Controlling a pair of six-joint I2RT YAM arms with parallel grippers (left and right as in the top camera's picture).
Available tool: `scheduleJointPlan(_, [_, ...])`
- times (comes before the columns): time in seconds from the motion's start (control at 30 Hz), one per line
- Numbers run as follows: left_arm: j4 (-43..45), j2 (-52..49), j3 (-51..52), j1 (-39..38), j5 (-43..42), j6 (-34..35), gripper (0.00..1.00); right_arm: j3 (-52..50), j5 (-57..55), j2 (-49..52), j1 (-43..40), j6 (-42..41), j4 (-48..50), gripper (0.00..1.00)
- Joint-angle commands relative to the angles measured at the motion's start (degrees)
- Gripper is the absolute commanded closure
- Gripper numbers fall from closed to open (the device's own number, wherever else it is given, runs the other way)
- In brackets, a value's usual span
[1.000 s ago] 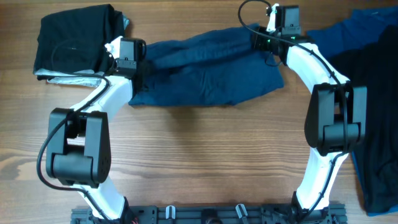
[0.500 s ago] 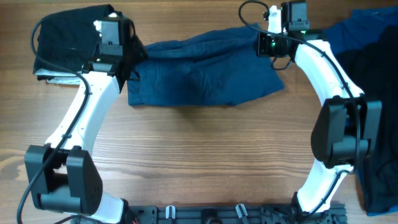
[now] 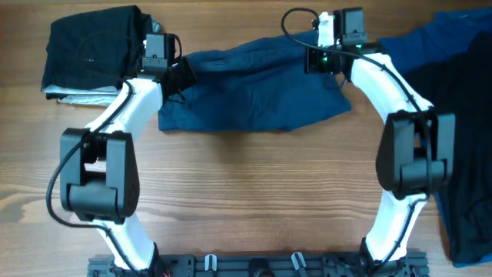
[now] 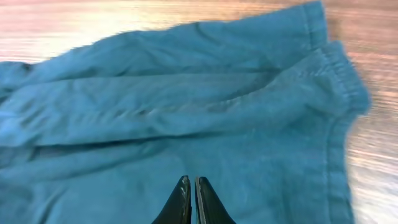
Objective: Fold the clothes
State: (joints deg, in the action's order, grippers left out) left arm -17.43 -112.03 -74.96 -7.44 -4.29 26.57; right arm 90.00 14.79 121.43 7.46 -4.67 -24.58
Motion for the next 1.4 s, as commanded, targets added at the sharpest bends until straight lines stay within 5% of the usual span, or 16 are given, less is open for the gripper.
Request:
scheduleJointPlan(0.0, [3.28, -2.47, 0.07, -0.22, -0.81, -1.07, 0.96, -0.83, 0.72, 6.03, 0.02, -0.02, 4.61, 0.96])
scheduleJointPlan(0.47, [17.81, -10.03, 0.04, -0.11, 5.92, -1.11, 0.96, -0.81, -3.39, 13.16, 0.04, -1.90, 36.37, 0.95])
scheduleJointPlan(0.73, [18.16, -0.20, -2.36, -0.22, 1.40, -1.07, 0.95, -0.81, 0.50, 2.34, 0.04, -1.38, 27.87, 0.94])
scheduleJointPlan(0.93, [16.57, 6.49, -2.36, -0.74, -8.55, -0.37, 0.83, -0.81, 6.16, -8.09, 0.15, -1.53, 15.37, 0.96])
scheduleJointPlan(1.17, [18.71, 0.07, -2.36, -6.40, -12.61, -0.22, 0.86, -0.81, 8.68, -2.75, 2.58, -1.36, 12.09, 0.96])
scheduleJointPlan(1.37, [27.34, -7.89, -2.36, -9.03, -10.62, -0.22, 0.82, -0.81, 4.07, 5.95, 2.73, -1.29, 20.65, 0.96])
